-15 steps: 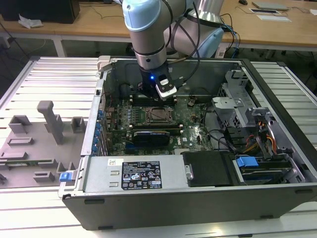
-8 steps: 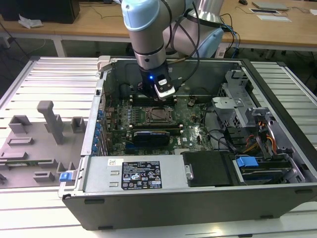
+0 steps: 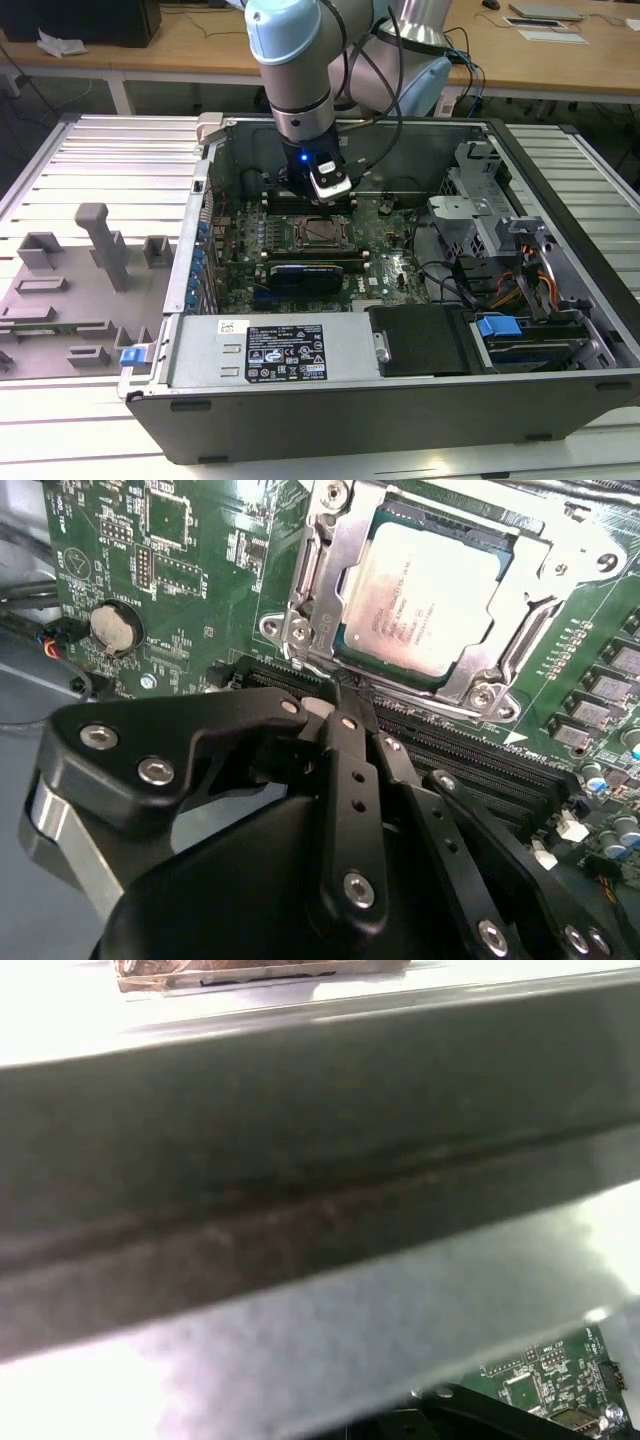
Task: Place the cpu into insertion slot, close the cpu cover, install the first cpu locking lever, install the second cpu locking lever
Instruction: 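Install the first cpu locking lever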
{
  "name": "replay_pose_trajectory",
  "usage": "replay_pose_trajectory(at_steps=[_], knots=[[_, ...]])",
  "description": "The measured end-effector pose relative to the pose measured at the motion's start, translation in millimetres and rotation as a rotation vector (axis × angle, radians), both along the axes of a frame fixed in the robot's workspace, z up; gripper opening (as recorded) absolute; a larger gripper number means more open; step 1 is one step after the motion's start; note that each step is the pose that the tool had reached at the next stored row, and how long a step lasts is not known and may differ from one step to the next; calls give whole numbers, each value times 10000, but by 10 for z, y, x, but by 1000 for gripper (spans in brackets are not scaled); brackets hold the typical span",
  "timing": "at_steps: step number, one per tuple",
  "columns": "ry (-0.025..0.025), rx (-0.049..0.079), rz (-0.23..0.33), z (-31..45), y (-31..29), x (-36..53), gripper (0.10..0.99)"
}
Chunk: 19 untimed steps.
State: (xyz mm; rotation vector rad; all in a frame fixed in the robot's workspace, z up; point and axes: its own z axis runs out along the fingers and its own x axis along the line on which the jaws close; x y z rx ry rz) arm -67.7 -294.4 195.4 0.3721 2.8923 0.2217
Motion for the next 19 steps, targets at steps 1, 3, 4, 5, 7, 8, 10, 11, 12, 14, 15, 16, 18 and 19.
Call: replay_pose_trajectory(at_steps=[1,3,4,5,7,8,10,11,12,14,15,16,18,19], knots=[[-1,1,-1,2,1,0,106],[-9,14,0,16,3,2,106],[-5,3,-1,41,2,1,106],[-4,-10,-1,59,1,1,106],[-2,-45,-1,107,1,0,106],[-1,-49,0,129,1,0,106],[-2,-51,0,185,1,0,106],[-2,-51,0,210,1,0,106],[-2,-50,0,229,1,0,106],[-2,-51,-1,245,1,0,106],[-4,-49,-1,244,1,0,106],[-4,-49,-1,244,1,0,106],[-2,-51,0,246,1,0,106],[17,-63,-1,246,2,0,106]])
